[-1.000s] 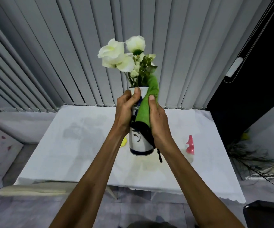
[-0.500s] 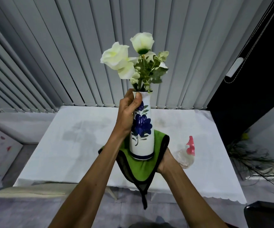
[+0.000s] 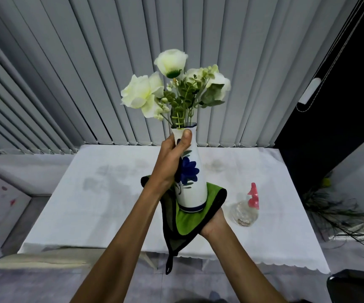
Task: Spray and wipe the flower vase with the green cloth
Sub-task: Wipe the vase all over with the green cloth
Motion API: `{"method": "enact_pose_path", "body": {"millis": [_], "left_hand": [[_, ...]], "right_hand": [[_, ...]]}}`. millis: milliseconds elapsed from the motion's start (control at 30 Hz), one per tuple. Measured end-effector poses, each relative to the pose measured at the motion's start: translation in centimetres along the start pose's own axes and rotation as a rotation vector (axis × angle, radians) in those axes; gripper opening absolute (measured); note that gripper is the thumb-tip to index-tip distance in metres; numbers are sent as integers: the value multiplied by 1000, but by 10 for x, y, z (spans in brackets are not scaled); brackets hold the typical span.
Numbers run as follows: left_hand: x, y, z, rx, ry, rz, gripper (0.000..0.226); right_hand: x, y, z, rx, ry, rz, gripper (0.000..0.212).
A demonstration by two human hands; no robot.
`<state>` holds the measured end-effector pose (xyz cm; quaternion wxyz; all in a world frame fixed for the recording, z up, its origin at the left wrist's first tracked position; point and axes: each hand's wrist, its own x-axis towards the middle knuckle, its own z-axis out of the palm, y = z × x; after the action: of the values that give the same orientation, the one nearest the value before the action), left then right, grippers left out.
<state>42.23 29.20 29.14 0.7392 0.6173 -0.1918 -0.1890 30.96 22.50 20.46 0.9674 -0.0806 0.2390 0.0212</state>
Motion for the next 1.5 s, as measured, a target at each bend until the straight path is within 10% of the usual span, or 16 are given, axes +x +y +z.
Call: {"method": "enact_pose_path", "body": {"millis": [467, 567, 800, 967, 1100, 1367, 1500], "left_hand": [[-11, 15, 11, -101, 76, 123, 24], [-9, 24, 7, -79, 68, 125, 22], [-2, 28, 1, -83, 67, 112, 24], [2, 24, 8, -154, 71, 79, 28], [3, 25, 9, -233, 86, 46, 46], [2, 28, 7, -278, -29, 86, 21], [5, 21, 2, -627, 618, 153, 27]], "right_hand": [[-3, -4, -10, -146, 305, -176, 33], [-15, -20, -12, -372, 556, -394, 50], [-54, -39, 19, -923, 532, -1208, 31], [-61, -10, 21, -1558, -43, -1787, 51], [-49, 14, 11, -1910, -247, -1671, 45], [-34, 9, 20, -2122, -92, -1564, 55], [-30, 2, 41, -1960, -69, -1454, 58]]}}
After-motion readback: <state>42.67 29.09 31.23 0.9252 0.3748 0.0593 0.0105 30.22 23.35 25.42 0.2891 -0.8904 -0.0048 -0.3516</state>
